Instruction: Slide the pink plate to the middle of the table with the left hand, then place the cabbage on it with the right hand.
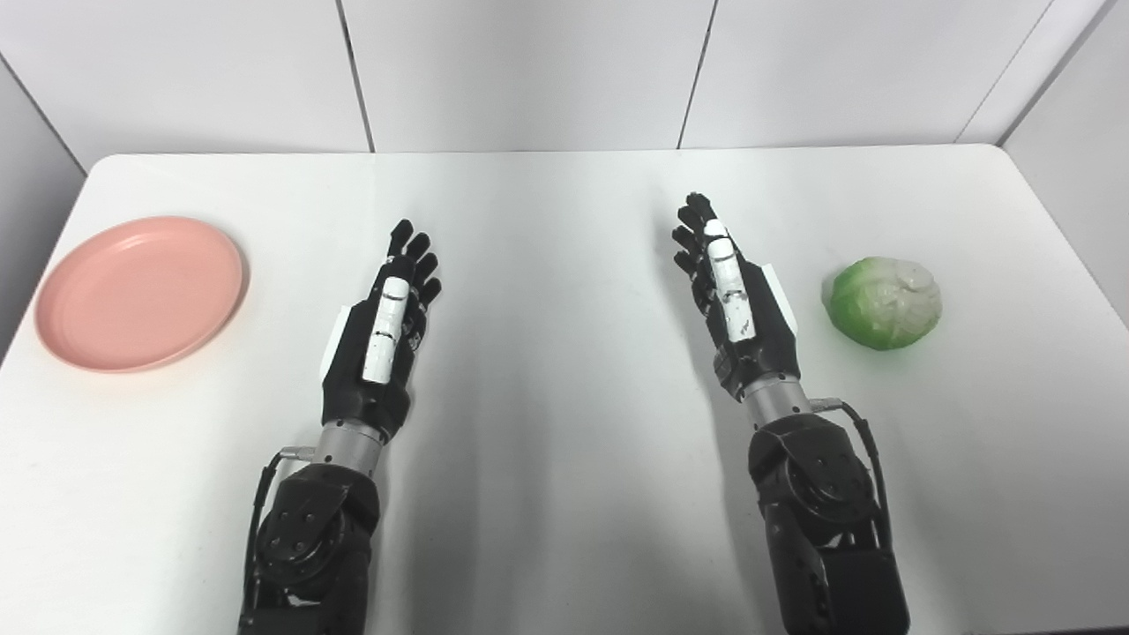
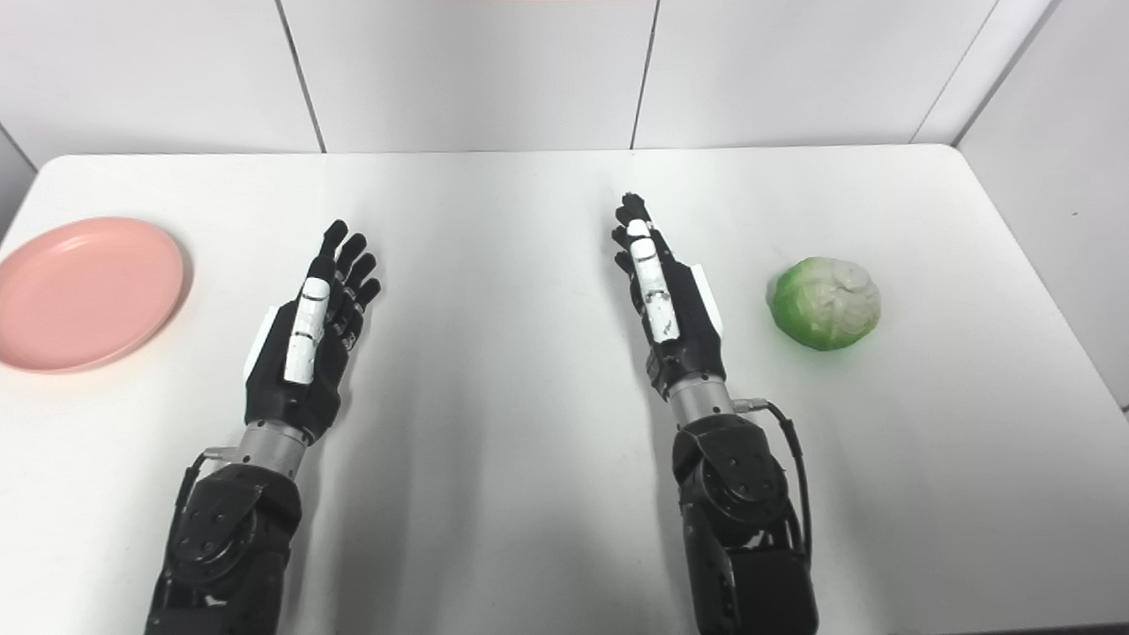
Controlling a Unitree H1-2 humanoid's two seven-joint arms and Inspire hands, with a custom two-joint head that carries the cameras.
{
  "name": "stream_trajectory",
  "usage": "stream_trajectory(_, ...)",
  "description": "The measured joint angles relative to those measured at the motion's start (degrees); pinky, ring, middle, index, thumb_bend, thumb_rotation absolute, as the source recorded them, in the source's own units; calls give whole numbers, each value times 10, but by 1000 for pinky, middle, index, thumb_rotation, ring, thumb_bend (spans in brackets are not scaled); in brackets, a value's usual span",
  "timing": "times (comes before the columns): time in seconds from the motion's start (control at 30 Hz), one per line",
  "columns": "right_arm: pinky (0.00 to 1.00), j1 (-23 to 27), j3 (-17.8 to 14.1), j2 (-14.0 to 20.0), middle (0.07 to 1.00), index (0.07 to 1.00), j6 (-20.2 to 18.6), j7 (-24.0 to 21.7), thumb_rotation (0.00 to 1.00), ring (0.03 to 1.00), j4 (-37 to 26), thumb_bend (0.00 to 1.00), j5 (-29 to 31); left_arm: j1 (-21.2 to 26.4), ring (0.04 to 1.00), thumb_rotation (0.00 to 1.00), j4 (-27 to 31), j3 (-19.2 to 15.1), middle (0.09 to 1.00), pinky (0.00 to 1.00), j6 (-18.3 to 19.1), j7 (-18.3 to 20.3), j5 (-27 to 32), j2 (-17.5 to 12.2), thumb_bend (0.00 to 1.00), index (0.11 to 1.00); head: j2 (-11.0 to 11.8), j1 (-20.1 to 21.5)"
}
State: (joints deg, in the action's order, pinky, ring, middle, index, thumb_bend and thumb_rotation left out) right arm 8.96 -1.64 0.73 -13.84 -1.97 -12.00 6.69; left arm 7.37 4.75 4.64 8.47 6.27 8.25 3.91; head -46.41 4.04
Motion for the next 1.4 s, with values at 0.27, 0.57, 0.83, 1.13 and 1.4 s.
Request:
stream_trajectory(0.27,964,0,0,0,953,944,-3,0,949,953,-7,587,0,0,1000,871,3,0,1000,1000,8,0,0,0,604,1000,-1,0)
stream_trajectory(0.57,976,0,0,1,951,944,-3,0,960,949,-7,588,-1,0,1000,869,3,0,1000,1000,9,0,0,0,600,1000,-4,0)
stream_trajectory(0.83,975,0,0,1,955,947,-3,0,940,955,-7,586,0,0,1000,880,3,-2,1000,1000,8,0,-1,0,600,1000,11,-28)
stream_trajectory(1.13,1000,-13,-22,23,947,940,34,-19,945,961,51,642,21,1,1000,890,-67,4,1000,1000,-58,-19,-27,25,603,1000,110,-211)
stream_trajectory(1.4,1000,-21,-44,48,940,940,97,-42,940,943,108,581,47,37,1000,876,-128,-25,1000,1000,-134,-56,-31,52,566,1000,163,-283)
